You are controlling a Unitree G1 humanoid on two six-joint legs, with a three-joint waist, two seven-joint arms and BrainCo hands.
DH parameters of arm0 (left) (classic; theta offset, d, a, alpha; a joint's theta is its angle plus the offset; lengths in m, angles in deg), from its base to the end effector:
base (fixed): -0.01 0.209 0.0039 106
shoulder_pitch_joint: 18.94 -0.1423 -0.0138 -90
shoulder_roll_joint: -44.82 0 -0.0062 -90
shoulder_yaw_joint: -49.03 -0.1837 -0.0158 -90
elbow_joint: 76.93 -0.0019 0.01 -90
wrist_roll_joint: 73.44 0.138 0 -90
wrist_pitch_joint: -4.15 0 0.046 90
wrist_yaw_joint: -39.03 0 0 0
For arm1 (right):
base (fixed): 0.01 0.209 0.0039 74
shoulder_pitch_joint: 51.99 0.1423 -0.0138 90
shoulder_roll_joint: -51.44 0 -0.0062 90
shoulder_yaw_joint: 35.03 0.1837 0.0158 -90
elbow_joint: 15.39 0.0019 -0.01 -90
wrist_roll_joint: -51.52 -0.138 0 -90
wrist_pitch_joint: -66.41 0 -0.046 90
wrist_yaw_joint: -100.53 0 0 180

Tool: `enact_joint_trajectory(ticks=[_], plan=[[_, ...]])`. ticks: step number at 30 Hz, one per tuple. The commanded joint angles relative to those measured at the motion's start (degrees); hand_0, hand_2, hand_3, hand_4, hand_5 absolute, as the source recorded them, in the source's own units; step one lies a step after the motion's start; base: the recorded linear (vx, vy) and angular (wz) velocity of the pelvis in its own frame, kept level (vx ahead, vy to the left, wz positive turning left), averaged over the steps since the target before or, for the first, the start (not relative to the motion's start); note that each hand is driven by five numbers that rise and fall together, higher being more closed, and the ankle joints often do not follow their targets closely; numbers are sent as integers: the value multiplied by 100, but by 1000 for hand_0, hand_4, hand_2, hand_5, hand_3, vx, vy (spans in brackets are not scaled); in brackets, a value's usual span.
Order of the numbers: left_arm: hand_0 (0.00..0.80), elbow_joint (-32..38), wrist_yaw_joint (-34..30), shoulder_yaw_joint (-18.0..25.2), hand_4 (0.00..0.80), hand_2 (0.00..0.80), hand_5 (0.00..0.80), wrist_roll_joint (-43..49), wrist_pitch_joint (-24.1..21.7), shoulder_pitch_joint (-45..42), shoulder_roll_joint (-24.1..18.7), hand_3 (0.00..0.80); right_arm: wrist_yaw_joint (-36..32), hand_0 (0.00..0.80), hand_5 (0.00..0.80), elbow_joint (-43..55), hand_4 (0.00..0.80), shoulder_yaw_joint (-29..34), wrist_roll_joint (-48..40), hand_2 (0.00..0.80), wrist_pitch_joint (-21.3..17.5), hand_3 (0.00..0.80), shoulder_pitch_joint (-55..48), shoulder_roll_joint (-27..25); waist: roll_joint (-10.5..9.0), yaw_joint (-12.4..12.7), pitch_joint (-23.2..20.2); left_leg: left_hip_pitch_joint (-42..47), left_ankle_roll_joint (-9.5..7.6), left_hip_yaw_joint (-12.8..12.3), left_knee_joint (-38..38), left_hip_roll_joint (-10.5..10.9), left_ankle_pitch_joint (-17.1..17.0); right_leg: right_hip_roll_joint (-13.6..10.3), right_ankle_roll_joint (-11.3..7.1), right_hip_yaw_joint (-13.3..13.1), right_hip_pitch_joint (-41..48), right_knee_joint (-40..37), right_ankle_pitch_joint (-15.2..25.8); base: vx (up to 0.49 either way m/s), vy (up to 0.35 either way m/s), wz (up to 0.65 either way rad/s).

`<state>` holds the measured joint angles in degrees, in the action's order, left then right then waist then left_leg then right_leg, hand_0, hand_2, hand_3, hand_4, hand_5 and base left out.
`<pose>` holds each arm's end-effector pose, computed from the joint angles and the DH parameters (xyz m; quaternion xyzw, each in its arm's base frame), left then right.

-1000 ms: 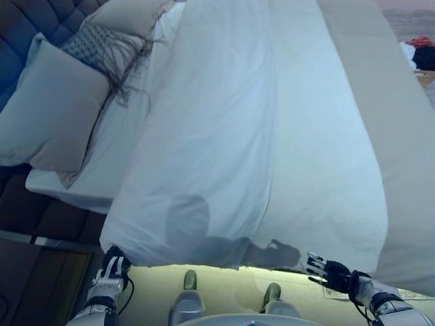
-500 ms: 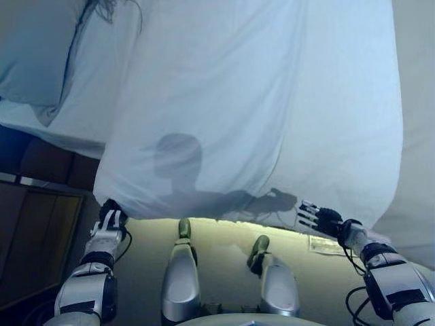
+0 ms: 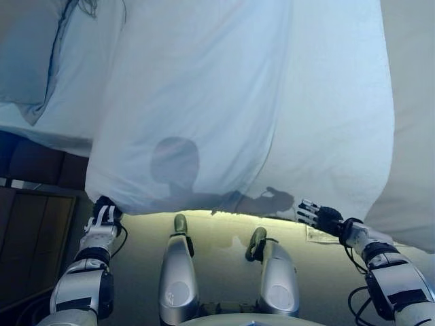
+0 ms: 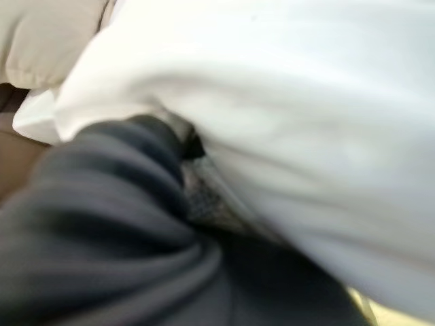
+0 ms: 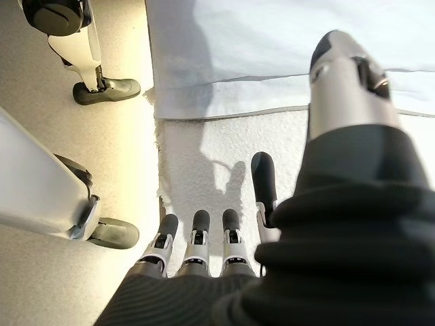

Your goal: Make the bed neatly

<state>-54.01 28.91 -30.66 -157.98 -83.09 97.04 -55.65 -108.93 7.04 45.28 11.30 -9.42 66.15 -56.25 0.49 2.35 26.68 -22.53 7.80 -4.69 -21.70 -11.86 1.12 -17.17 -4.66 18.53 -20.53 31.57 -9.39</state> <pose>0.2313 0.2982 -0.0084 -0.5448 0.0904 0.2617 0.7916 0.2321 -0.3109 0.0009 0.1557 0.3623 0.0271 0.9186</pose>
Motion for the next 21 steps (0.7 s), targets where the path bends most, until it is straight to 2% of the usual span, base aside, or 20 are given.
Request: enact_joint_trajectory(ticks=[1,6,11,16,18,20,21], plan=[[0,-460,244,447,0,0,0,-171,-119,-460,-866,0,-64,0,0,-62,0,53,-211,0,-34,0,-47,-173,-210,174,-239,42,89,74,-691,-202,484,-481,-625,-668,-46,-543,740,-11,81,2],[0,-825,201,418,0,0,0,49,586,-595,-824,0,-105,0,0,-70,0,8,-256,0,-107,0,-29,-158,-194,170,-272,-56,57,46,-798,-151,576,-552,-658,-749,-211,-466,759,-35,83,1],[0,-1076,-15,394,0,0,0,338,1135,-970,-589,0,83,0,0,85,0,120,-383,0,-163,0,-206,-52,-166,187,-344,115,6,-29,-719,-6,634,-645,-691,-724,0,-799,992,-2,75,2],[0,-1209,-223,570,0,0,0,774,1361,-1606,-252,0,232,0,0,173,0,435,-468,0,-225,0,-560,150,-132,280,-460,501,-112,-80,-390,262,641,-839,-710,-639,479,-1483,1486,72,71,2],[0,-1223,-277,629,0,0,0,919,1382,-1807,-124,0,292,0,0,184,0,580,-460,0,-248,0,-711,291,-126,344,-559,699,-203,-137,-56,437,561,-939,-748,-590,707,-1906,1815,95,44,6],[0,-1230,-345,687,0,0,0,1020,1382,-1947,-53,0,280,0,0,161,0,704,-408,0,-276,0,-841,445,-105,433,-664,971,-262,-223,335,551,490,-974,-797,-450,969,-2216,2024,95,36,11],[0,-1222,-395,712,0,0,0,1068,1341,-2020,-11,0,275,0,0,156,0,736,-385,0,-296,0,-895,537,-95,480,-713,1092,-294,-271,509,587,431,-923,-787,-347,1073,-2217,1993,71,46,10]])
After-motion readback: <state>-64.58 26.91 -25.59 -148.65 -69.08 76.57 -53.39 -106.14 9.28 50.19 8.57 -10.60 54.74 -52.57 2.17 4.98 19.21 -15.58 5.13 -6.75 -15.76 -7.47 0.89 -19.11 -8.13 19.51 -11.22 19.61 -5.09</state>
